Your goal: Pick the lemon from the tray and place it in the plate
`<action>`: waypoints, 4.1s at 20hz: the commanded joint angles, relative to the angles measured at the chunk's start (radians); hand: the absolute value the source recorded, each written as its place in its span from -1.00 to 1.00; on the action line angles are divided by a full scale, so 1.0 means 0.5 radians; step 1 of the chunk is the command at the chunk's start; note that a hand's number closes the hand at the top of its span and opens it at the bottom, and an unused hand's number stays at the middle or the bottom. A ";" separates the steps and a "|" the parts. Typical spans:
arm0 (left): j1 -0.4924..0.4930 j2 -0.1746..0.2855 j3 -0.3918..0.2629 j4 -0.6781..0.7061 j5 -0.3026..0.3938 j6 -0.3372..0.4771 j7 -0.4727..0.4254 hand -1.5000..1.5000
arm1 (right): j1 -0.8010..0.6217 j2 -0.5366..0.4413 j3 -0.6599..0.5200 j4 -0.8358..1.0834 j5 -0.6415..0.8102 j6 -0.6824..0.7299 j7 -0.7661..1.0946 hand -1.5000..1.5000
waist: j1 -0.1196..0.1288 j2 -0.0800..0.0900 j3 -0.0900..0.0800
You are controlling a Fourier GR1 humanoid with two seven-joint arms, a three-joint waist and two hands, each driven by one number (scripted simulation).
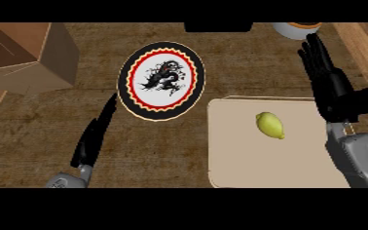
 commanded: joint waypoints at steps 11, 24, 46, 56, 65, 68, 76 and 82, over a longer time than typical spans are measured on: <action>-0.416 0.215 0.420 -0.378 0.288 -0.194 -0.042 0.00 | 0.491 0.370 0.349 -0.409 0.181 0.426 -1.345 1.00 | -0.025 0.016 -0.030; -0.388 0.286 0.521 -0.434 0.362 -0.343 0.021 0.00 | 0.749 0.200 -0.163 0.156 -0.412 1.375 -2.245 -1.00 | -0.013 0.020 -0.036; -0.356 0.237 0.662 -0.373 0.288 -0.507 -0.001 0.00 | 0.621 -0.432 -0.029 0.279 0.834 0.924 -1.478 -1.00 | 0.000 0.019 -0.040; -0.367 0.133 0.697 -0.464 0.160 -0.502 0.100 0.00 | 0.411 -0.174 0.004 0.444 1.222 0.767 -1.111 -1.00 | 0.003 0.018 -0.040; -0.383 0.050 0.789 -0.571 0.067 -0.568 0.239 0.00 | 0.214 0.022 -0.105 0.780 1.431 0.853 -1.151 -1.00 | 0.000 0.016 -0.039; -0.343 0.002 0.748 -0.609 0.064 -0.565 0.242 0.00 | 0.079 0.166 -0.047 1.151 1.567 0.706 -1.356 -1.00 | 0.015 0.019 -0.038; -0.395 0.003 0.884 -0.474 0.052 -0.694 0.131 0.00 | -0.059 0.307 -0.095 1.347 1.747 0.644 -1.290 -1.00 | 0.011 0.022 -0.039; -0.420 -0.036 0.833 -0.624 0.009 -0.616 0.299 0.00 | -0.055 0.456 -0.250 1.260 1.646 0.399 -1.387 1.00 | 0.011 0.020 -0.036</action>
